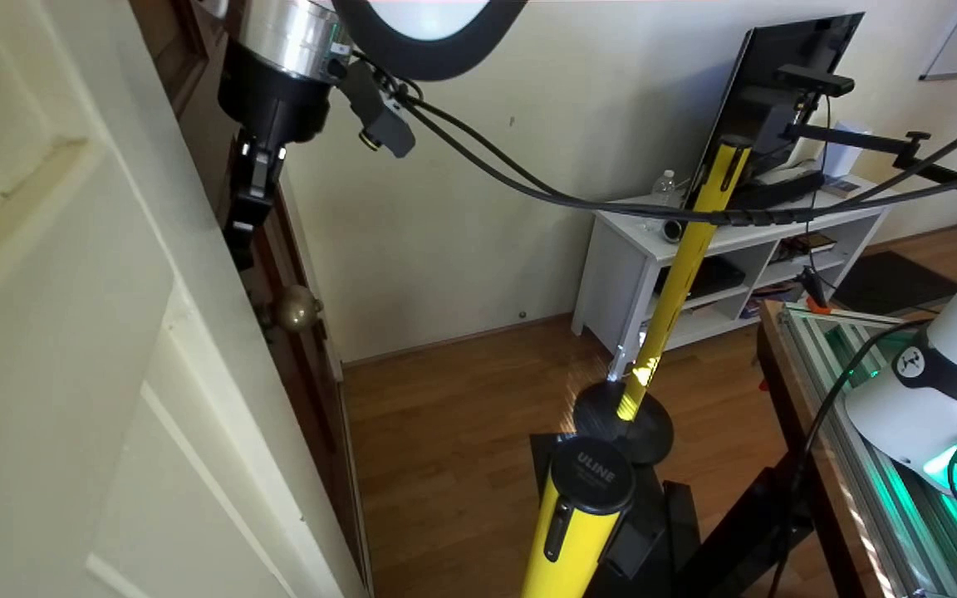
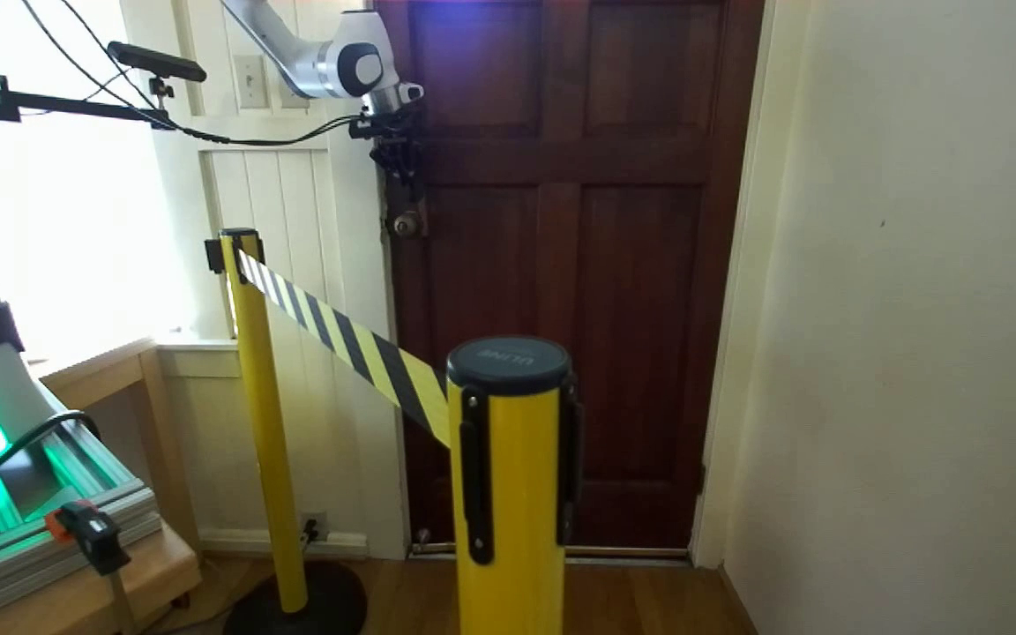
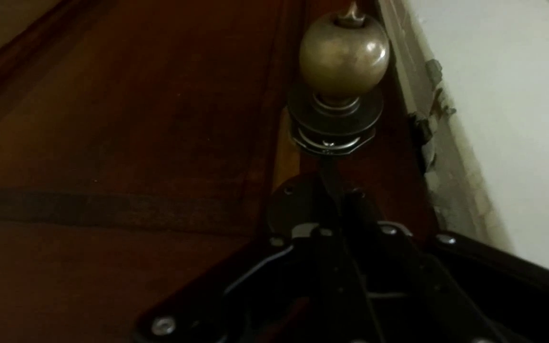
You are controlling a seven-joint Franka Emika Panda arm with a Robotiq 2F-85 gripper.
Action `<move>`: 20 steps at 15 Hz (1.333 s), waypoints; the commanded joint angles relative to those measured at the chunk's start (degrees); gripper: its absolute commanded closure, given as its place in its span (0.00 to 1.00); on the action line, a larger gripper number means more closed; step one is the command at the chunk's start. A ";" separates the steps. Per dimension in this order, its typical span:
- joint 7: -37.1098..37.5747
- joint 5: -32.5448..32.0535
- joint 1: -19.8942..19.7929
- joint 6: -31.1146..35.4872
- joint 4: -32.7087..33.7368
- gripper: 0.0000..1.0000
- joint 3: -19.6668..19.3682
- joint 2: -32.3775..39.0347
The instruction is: Unlock the door
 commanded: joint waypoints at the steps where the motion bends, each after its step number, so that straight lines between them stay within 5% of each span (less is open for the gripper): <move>1: 0.99 -4.33 1.67 -2.32 -10.06 0.97 1.37 -4.95; 11: 2.63 -16.20 4.52 -3.14 -12.80 0.97 0.61 -5.26; 17: 2.76 -14.23 6.34 -2.85 -17.64 0.97 3.41 -5.99; 18: 3.54 -12.90 5.73 -2.00 -18.61 0.64 3.70 -7.26; 20: 2.76 -9.04 3.85 -1.69 -20.39 0.56 5.17 -9.83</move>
